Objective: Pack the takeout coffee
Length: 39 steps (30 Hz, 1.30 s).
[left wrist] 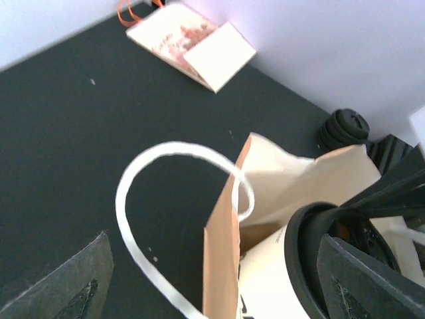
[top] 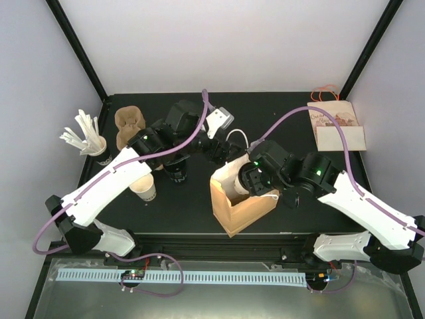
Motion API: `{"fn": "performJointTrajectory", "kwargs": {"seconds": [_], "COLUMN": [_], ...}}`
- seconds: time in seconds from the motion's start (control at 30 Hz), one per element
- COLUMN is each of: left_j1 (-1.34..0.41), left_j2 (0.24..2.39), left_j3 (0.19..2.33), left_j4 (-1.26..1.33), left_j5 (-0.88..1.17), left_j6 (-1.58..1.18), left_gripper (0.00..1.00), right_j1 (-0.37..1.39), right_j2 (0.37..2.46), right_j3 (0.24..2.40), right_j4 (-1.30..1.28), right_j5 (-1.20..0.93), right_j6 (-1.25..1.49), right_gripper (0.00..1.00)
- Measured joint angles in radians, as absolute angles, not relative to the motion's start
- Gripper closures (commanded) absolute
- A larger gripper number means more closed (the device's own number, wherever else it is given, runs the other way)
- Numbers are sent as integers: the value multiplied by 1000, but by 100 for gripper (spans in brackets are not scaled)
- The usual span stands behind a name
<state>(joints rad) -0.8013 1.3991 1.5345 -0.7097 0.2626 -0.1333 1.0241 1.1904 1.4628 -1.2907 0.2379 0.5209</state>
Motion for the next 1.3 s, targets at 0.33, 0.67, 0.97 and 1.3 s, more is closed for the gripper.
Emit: {"fn": "performJointTrajectory", "kwargs": {"seconds": [0.33, 0.67, 0.97, 1.3], "left_j1": [-791, -759, -678, -657], "left_j2": [1465, 1655, 1757, 1926], "left_j3": [1688, 1780, 1911, 2094], "left_j4": [-719, -748, -849, -1023], "left_j5": [224, 438, 635, 733], "left_j6": [52, 253, 345, 399], "left_gripper": [14, 15, 22, 28], "right_j1": [1024, 1024, 1023, 1022], "right_j2": [1190, 1200, 1224, 1220], "right_j3": [1489, 1644, 1718, 1899], "right_j4": [-1307, -1338, -1402, -1491], "right_j5": [252, 248, 222, 225], "right_j6": [506, 479, 448, 442], "right_gripper": [53, 52, 51, 51]}}
